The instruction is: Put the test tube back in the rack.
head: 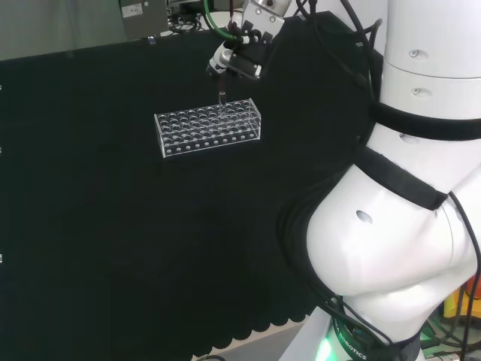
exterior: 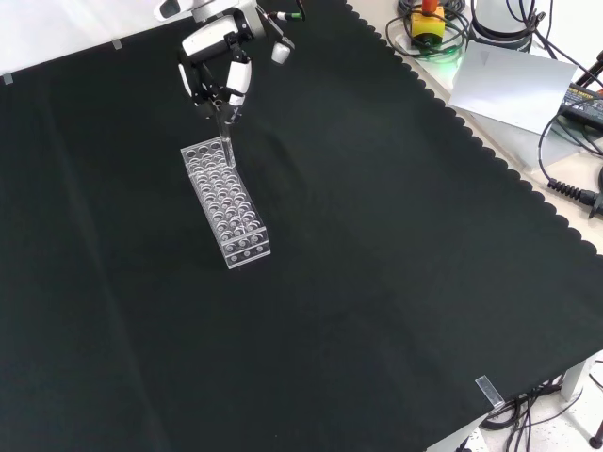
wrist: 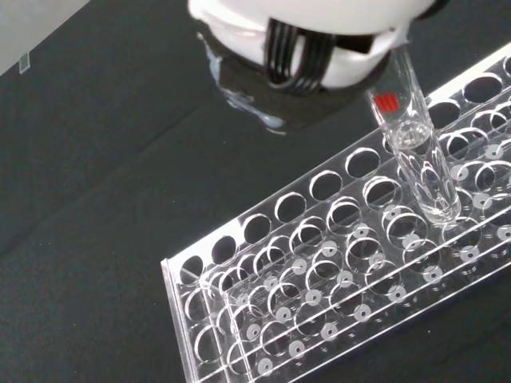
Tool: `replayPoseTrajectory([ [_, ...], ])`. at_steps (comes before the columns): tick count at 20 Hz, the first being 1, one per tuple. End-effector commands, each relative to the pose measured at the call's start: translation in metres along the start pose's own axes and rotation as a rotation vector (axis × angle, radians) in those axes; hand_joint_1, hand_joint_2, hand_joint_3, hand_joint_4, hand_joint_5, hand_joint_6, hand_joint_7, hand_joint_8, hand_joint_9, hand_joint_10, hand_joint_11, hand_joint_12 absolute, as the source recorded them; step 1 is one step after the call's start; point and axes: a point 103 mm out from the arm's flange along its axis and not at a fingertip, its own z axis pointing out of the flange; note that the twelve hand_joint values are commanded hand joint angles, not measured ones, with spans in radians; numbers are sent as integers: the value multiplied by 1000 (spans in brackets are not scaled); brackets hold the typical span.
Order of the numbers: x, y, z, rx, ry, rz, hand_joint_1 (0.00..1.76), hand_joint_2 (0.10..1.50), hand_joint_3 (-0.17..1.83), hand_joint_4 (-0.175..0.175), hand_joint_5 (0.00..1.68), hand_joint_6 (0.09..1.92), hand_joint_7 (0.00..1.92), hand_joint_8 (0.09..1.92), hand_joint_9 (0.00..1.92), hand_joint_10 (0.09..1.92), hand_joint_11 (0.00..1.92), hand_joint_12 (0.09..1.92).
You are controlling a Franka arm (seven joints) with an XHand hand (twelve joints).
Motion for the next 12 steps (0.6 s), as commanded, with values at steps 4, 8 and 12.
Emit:
replayPoseTrajectory([
  [4, -3, 3, 1, 4, 8, 4, 1428, 865, 134, -175, 1422, 207, 1856, 143, 1428, 266, 1262, 853],
  [8, -6, 5, 3, 3, 12, 0, 1428, 865, 134, -175, 1422, 207, 1856, 143, 1428, 267, 1261, 854],
  [12, -7, 6, 5, 6, 11, 5, 1428, 865, 135, -175, 1422, 207, 1856, 142, 1428, 267, 1261, 854],
])
